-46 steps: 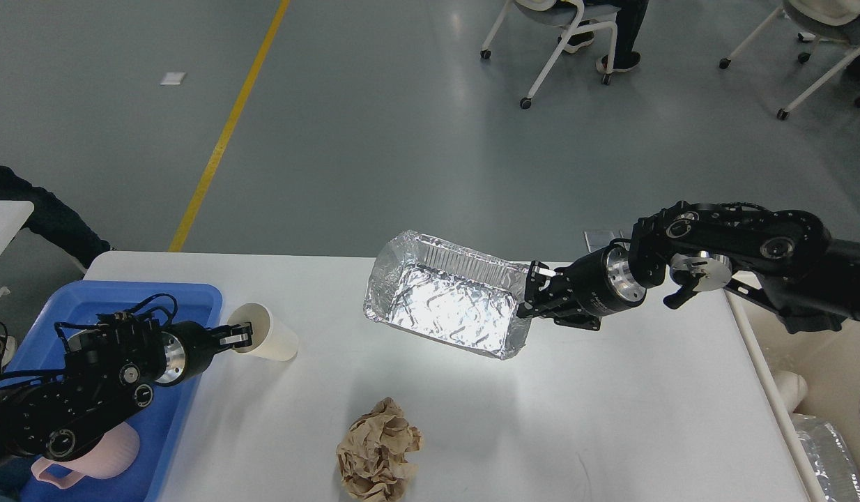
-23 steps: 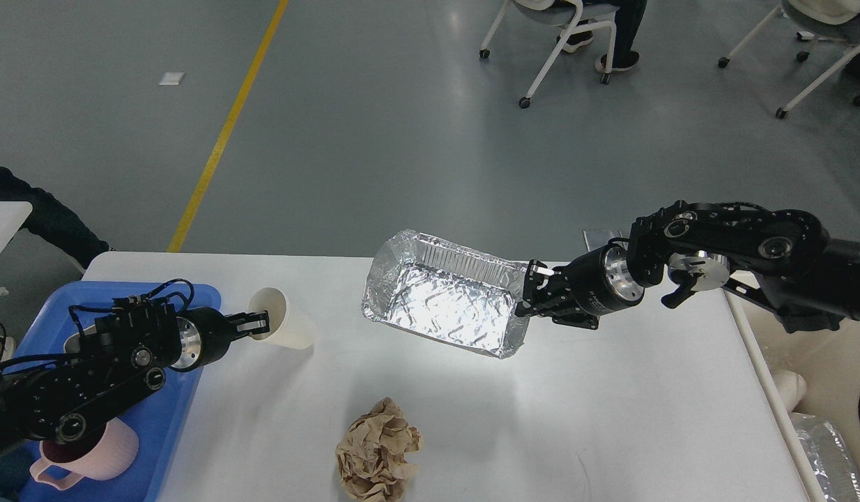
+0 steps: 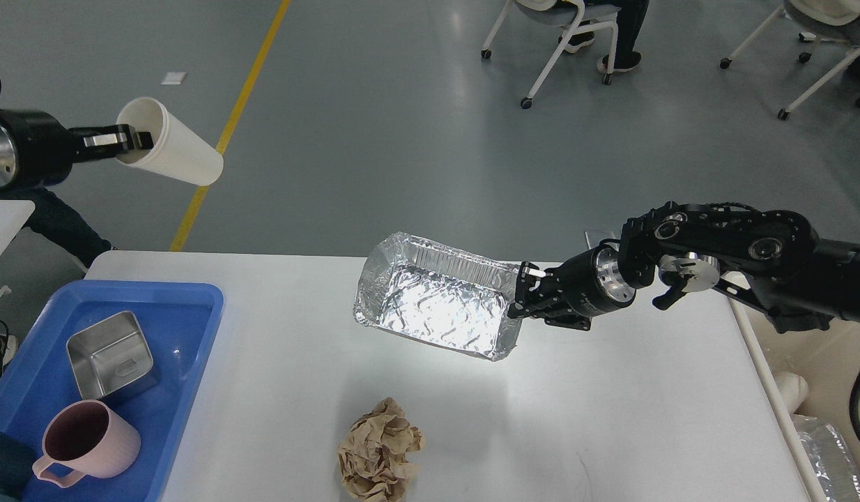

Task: Tidy desktop
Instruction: 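Lift the paper cup with the left gripper over the foil tray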

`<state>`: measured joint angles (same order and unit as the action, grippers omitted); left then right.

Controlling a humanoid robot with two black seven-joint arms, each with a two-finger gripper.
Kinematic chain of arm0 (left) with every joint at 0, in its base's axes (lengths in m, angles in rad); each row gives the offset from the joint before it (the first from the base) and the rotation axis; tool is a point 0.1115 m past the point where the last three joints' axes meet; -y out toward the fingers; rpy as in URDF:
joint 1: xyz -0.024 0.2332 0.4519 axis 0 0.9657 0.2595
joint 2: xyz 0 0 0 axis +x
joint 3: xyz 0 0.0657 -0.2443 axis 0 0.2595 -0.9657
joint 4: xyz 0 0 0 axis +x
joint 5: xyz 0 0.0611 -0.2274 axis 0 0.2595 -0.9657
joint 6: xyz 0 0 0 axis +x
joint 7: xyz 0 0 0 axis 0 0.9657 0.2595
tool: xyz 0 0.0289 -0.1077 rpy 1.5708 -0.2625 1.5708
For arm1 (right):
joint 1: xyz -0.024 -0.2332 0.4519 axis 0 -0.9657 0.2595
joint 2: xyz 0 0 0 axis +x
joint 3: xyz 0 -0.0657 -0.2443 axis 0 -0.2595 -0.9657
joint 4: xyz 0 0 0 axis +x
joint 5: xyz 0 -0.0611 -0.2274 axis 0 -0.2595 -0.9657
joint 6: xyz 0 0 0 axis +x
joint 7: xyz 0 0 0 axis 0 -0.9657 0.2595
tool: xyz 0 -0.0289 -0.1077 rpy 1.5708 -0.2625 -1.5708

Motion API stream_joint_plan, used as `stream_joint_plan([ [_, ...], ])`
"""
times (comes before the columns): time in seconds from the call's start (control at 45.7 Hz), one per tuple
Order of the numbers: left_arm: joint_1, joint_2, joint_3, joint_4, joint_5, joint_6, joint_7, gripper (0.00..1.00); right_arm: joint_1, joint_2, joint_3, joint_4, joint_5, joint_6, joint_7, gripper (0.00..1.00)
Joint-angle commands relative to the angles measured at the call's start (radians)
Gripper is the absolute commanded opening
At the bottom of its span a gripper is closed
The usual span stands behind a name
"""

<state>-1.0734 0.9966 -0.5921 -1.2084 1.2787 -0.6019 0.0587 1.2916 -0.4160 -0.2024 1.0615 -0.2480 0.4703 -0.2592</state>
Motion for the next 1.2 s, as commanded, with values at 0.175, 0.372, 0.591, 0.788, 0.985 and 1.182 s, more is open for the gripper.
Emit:
stream_joint_plan([
  [0.175,-0.069,-0.130,0.008,-0.002,0.002,-0.013,0.003,0.00,0.002,-0.003,0.000,0.009,-0.001,-0.001,0.000,0.00],
  [0.372,-0.137,-0.354,0.078,-0.007,0.065,-0.018,0.024,0.00,0.005,-0.001,0.000,0.009,-0.001,-0.001,-0.002,0.00],
  [0.591,-0.264,-0.516,0.299,-0.004,0.083,-0.022,0.026,0.00,0.003,-0.001,0.000,0.008,-0.001,-0.001,0.000,0.00],
  [0.788,-0.281,-0.602,0.376,-0.003,0.099,-0.022,0.029,0.00,0.003,-0.001,0.000,0.009,-0.001,-0.001,0.000,0.00],
  [0.985,-0.281,-0.665,0.436,-0.003,0.146,-0.022,0.052,0.00,0.003,-0.001,0.011,0.009,-0.001,-0.002,-0.002,0.00],
  [1.182,-0.278,-0.701,0.457,-0.003,0.171,-0.022,0.061,0.00,0.000,-0.003,0.017,0.008,-0.001,-0.001,-0.002,0.00],
])
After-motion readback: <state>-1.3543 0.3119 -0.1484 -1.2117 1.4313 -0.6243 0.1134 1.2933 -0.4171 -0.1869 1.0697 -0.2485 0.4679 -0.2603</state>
